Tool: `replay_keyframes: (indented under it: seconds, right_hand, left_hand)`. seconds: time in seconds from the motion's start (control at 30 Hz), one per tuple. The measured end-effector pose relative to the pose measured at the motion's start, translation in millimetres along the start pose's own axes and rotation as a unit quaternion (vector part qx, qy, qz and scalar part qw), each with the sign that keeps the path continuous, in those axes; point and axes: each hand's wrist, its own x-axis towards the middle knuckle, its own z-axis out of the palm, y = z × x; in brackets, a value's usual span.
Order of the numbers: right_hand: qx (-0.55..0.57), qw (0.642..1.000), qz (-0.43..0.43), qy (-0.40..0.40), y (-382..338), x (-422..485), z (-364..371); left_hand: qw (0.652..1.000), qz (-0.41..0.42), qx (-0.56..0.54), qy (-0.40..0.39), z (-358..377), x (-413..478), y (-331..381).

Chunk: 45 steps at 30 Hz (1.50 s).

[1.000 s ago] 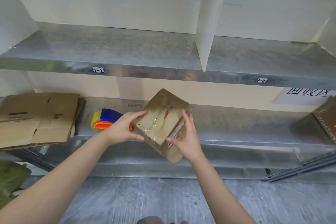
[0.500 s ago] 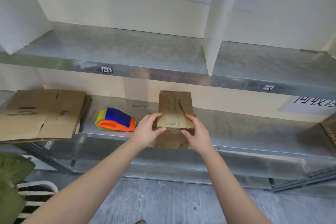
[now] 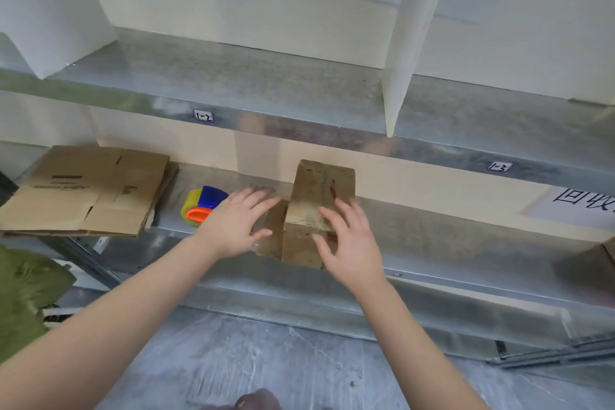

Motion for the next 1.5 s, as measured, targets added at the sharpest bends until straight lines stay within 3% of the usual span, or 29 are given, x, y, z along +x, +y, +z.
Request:
replay_keyframes:
  seconds: [0.13, 0.23, 0.4, 0.57, 0.77, 0.93, 1.13, 1.5]
  right_hand:
    - [-0.007, 0.997, -0.078, -0.014, -51, 15, 28]
    - [-0.003, 0.996, -0.080, -0.042, -93, 30, 58]
    - [0.010, 0.996, -0.002, -0.091, -131, 55, 109]
    - [-0.010, 0.988, 0.082, -0.129, -125, 59, 150]
    - [-0.032, 0.963, 0.215, -0.159, -112, 63, 175]
    - [-0.033, 0.946, 0.267, -0.180, -102, 61, 185]
    - [0.016, 0.947, 0.284, -0.148, -102, 59, 188]
    - [0.102, 0.959, 0.250, -0.089, -111, 46, 155]
  left_hand:
    - [0.998, -0.014, 0.056, -0.024, 0, -26, -43]
    - [0.997, -0.024, 0.073, -0.024, 2, -40, -77]
    - [0.997, -0.030, 0.052, -0.057, 12, -39, -131]
    - [0.996, 0.004, 0.021, -0.082, 25, -21, -162]
    - [0.993, 0.052, -0.012, -0.100, 40, 8, -167]
    - [0.984, 0.036, -0.041, -0.170, 47, 27, -167]
    - [0.974, 0.016, -0.103, -0.203, 36, 32, -170]
    - [0.987, 0.044, -0.101, -0.120, 10, -6, -157]
